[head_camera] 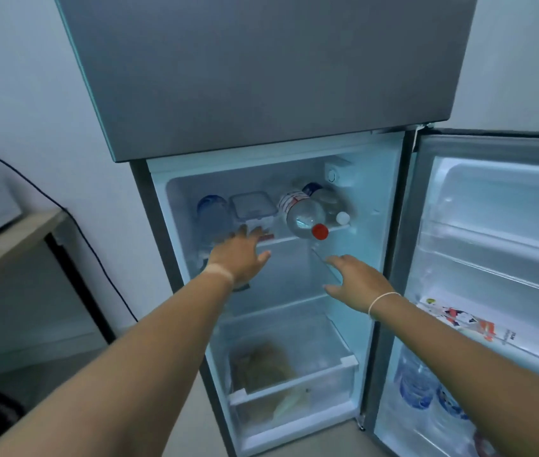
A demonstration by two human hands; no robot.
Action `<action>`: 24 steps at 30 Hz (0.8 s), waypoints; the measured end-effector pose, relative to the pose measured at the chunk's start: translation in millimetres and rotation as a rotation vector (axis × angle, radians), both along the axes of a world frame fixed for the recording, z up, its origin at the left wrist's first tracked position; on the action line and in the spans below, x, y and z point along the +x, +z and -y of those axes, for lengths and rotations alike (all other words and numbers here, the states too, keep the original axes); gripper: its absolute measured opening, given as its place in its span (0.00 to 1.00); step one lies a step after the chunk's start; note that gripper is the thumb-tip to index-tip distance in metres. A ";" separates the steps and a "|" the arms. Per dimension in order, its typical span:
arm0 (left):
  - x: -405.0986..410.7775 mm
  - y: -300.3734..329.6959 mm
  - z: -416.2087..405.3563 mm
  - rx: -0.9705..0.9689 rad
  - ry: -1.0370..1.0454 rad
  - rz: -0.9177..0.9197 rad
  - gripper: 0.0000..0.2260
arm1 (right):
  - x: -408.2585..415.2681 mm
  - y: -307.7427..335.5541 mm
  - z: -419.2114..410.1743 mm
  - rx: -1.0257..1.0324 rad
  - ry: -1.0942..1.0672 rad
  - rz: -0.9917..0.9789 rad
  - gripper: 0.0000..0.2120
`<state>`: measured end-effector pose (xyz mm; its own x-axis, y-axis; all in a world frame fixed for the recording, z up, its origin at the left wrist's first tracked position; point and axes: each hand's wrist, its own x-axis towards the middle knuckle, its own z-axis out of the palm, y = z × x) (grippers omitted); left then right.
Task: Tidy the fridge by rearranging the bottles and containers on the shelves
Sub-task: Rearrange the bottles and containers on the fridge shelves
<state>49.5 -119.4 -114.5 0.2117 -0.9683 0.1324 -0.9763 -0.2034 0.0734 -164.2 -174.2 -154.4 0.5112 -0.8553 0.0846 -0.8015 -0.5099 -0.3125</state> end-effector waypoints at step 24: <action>55.0 -5.0 1.9 -0.099 0.078 0.179 0.28 | 82.1 23.2 46.9 -0.028 0.087 0.089 0.25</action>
